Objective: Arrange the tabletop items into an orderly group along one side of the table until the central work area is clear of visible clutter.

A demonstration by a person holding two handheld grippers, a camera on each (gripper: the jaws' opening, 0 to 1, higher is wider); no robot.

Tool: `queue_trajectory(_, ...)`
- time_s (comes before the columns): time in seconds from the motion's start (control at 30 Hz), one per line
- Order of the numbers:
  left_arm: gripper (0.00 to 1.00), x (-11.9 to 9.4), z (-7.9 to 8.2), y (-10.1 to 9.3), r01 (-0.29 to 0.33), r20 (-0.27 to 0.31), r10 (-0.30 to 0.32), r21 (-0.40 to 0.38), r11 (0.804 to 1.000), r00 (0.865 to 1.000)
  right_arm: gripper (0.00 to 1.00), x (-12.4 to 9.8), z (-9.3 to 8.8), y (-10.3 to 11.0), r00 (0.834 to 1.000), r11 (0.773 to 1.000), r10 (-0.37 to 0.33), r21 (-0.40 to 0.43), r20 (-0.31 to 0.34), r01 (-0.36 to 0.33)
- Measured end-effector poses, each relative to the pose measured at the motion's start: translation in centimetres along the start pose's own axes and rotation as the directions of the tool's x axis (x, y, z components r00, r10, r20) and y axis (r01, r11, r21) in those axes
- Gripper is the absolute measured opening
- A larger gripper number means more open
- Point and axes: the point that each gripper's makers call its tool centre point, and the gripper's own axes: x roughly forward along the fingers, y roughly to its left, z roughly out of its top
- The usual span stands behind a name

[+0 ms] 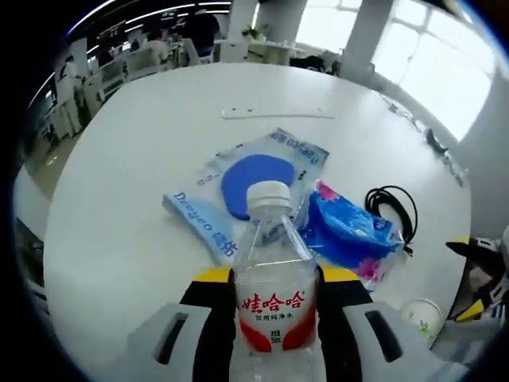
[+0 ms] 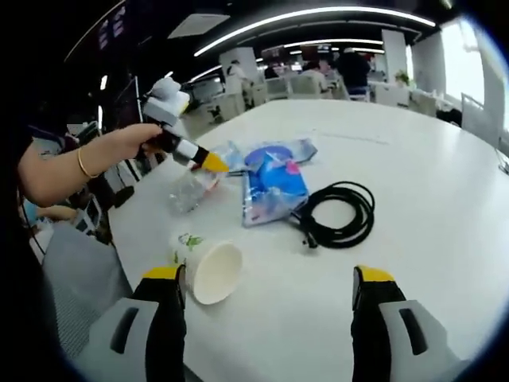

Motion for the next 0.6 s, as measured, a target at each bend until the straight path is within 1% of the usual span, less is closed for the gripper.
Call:
queue_trajectory(0.13,0.37,-1.0,0.8,0.2,-0.004,0.044,0.004,-0.008,1.0,0.999,0.85,0.0,0.2,0.2,1.0,1.0,0.006,-0.006,0.005,-0.006)
queue_trajectory(0.17,0.36,-1.3,1.1,0.3,-0.007,0.065,0.008,-0.015,1.0,0.998,0.85,0.0,0.3,0.3,1.0,1.0,0.007,-0.009,0.006,-0.007)
queue_trajectory(0.33,0.36,-2.1,1.6,0.8,-0.015,0.108,0.018,-0.029,0.999,0.994,0.85,-0.1,0.7,0.6,1.0,1.0,0.01,-0.023,0.013,-0.01)
queue_trajectory(0.47,0.36,-2.9,1.7,1.0,-0.034,0.144,0.039,-0.044,0.998,0.989,0.85,-0.3,0.8,0.7,1.0,0.999,0.009,-0.032,0.015,-0.008)
queue_trajectory(0.6,0.36,-3.7,1.7,0.7,-0.047,0.163,0.051,-0.033,0.998,0.985,0.85,-0.5,0.9,0.7,1.0,0.999,0.005,-0.033,0.02,-0.004)
